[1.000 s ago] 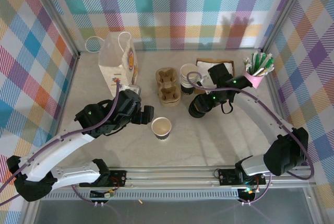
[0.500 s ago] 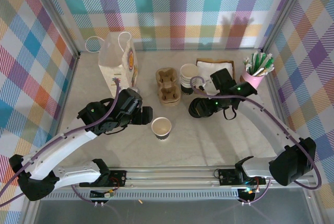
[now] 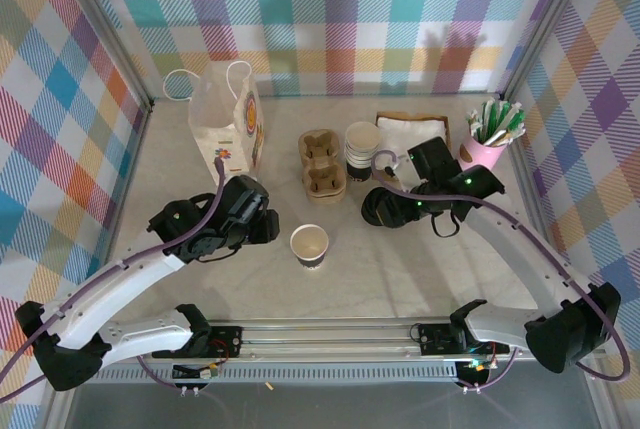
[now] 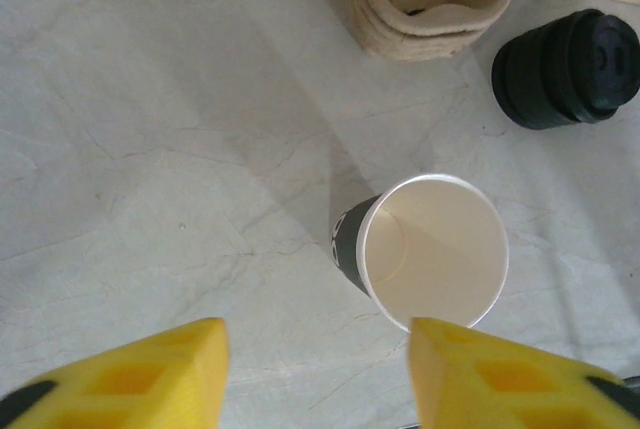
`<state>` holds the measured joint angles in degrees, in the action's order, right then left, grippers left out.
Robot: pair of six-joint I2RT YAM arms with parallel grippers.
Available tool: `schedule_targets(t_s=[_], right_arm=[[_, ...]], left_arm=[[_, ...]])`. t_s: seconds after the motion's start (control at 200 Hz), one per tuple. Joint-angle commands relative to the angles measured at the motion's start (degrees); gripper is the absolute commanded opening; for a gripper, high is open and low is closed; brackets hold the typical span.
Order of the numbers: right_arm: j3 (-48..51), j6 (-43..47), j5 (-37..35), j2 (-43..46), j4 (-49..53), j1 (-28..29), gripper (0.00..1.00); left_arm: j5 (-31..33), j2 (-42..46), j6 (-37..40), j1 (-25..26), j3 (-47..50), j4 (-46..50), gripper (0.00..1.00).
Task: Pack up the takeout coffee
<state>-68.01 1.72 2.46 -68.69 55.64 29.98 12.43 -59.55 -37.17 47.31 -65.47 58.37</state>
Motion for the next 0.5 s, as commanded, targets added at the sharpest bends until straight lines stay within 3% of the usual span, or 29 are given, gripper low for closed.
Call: schedule_targets(t_s=[0.0,0.22,0.495], right_arm=[[0.73,-2.03,0.76,1.05,1.9,2.18,0.58],[-2.44,-4.22,-2.94,-1.41,2.77,8.26,0.58],[-8.15,-6.99,-5.5,-4.86,2.5,15.43,0.58]], left_arm=[[-1.33,2.05,-1.26,-0.73,2.27,-0.09,0.45],[-0.91,4.78,-1.52,-1.2,6.62,-2.64,0.53],[-0.5,4.61,1.45,-2.65,5.02,-1.06,0.59]])
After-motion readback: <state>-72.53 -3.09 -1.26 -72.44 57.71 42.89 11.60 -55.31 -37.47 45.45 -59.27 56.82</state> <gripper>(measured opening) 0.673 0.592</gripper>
